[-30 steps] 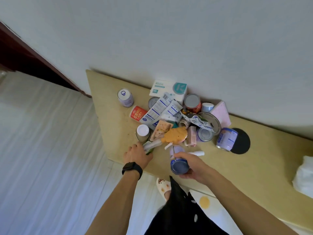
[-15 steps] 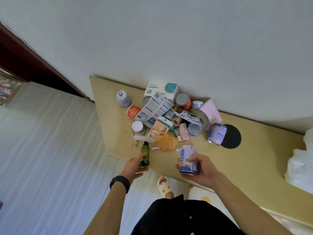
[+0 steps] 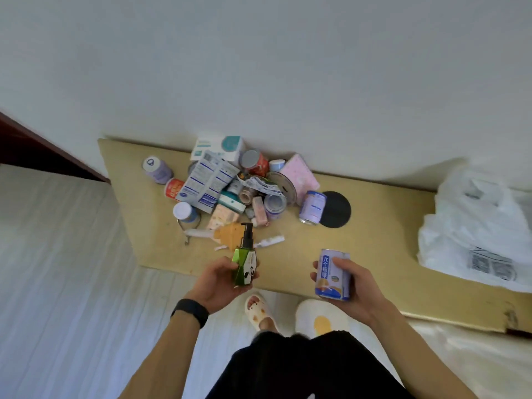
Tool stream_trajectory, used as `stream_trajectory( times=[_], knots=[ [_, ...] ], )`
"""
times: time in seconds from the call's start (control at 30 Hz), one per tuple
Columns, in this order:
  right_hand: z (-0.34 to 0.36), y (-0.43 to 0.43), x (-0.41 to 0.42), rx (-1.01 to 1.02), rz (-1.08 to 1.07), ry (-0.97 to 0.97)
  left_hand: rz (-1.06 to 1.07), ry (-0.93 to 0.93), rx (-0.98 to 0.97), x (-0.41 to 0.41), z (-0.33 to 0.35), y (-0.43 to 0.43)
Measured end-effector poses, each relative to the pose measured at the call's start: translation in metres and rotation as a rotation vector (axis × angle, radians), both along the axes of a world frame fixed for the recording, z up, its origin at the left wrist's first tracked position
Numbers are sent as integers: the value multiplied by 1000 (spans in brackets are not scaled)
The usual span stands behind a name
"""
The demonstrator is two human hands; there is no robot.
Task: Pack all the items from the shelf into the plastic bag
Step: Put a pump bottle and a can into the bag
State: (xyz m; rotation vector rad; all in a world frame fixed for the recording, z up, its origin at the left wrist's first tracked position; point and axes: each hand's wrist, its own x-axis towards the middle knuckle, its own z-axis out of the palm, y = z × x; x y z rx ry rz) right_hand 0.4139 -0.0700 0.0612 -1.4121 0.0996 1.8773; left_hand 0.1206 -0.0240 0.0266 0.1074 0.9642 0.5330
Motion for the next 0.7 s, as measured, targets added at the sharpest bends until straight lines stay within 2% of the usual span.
stream_trajectory(
  times=[0.17, 0.27, 0.4, 0.57, 0.7],
  knots=[
    [24, -25, 47, 76, -110, 23, -286, 117, 156, 93, 44, 13],
    [41, -41, 84, 173, -196, 61, -401, 169, 250, 153, 60, 14],
    [68, -59, 138, 308, -267, 14, -515, 191, 389, 234, 78, 12],
    [87, -75, 223, 356, -318, -99, -508, 215, 513, 338, 102, 13],
    [87, -82, 308, 398, -377, -133, -358, 212, 536, 425, 118, 20]
  ],
)
